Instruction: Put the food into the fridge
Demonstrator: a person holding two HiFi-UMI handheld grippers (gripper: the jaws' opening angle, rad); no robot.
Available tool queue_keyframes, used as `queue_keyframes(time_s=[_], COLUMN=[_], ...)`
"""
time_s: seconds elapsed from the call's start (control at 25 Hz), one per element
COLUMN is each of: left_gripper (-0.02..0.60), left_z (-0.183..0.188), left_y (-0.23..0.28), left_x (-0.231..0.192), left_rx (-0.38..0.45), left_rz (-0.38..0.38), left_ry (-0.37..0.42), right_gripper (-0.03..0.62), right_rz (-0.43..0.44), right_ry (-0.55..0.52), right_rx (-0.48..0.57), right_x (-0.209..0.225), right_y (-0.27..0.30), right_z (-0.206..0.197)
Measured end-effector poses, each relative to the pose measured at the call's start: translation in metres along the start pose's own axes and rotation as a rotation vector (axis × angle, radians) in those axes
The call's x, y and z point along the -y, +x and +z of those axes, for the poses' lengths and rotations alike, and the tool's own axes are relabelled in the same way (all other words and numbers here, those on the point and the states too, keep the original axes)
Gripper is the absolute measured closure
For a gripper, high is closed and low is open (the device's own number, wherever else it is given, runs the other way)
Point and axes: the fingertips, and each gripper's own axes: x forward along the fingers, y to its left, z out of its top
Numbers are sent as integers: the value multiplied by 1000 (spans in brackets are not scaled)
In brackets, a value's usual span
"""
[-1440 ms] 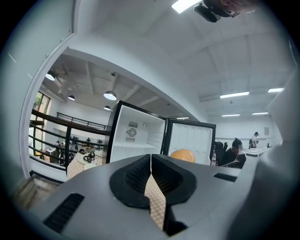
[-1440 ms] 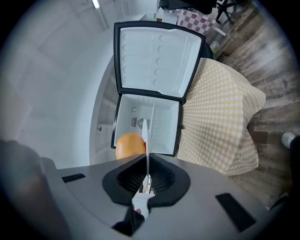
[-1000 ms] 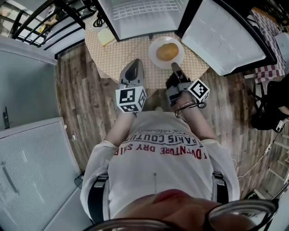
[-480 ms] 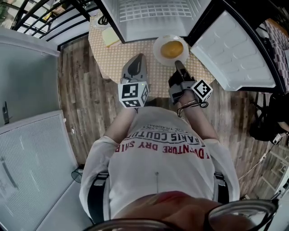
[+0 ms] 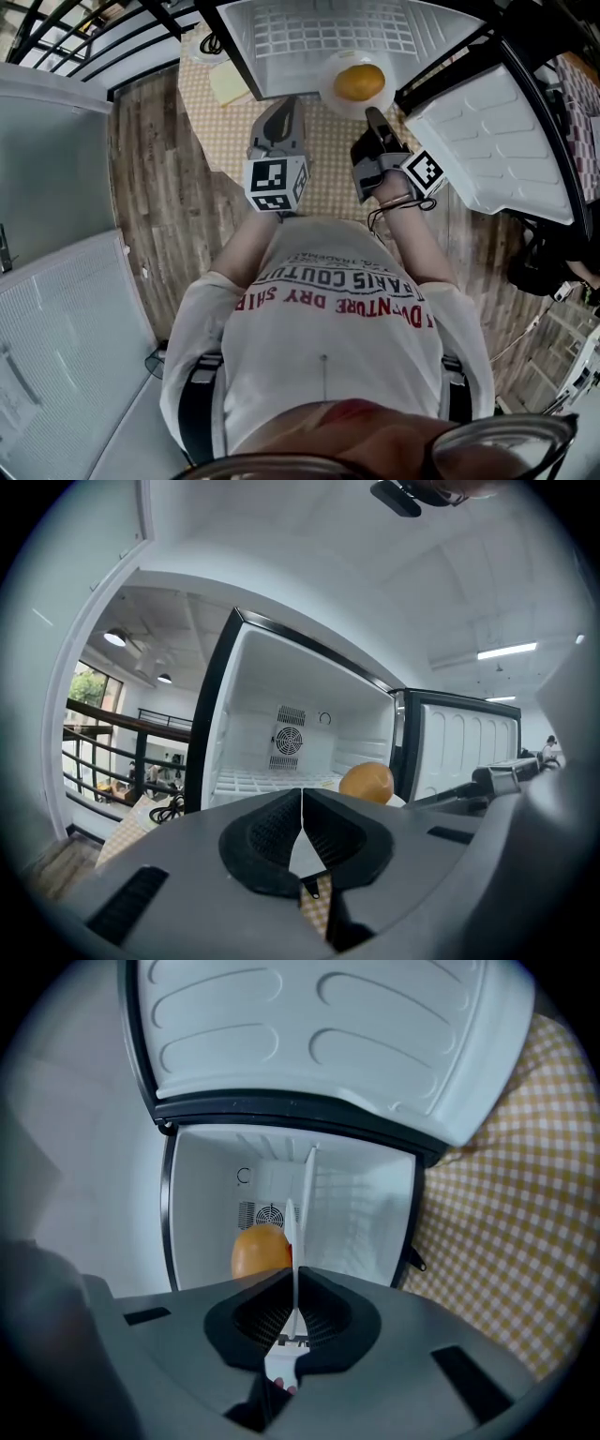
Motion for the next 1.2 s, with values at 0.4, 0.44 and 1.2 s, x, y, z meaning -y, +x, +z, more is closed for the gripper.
queue_keyframes(time_s=[0.4, 0.44, 1.2], left_gripper=[555, 554, 554], left_z=[-9, -10, -30], left_y=[28, 29, 48], left_x=[-29, -32, -31], left_rx=[-13, -16, -69], left_rz=[-1, 1, -28], left_ry=[-3, -5, -35], right_gripper=[560, 560, 559], right_rz=[7, 6, -60], right_ry=[-12, -13, 97], right_rx=[42, 46, 129], right_x=[-13, -13, -6], right_y=[69, 75, 133], right_z=[16, 18, 38])
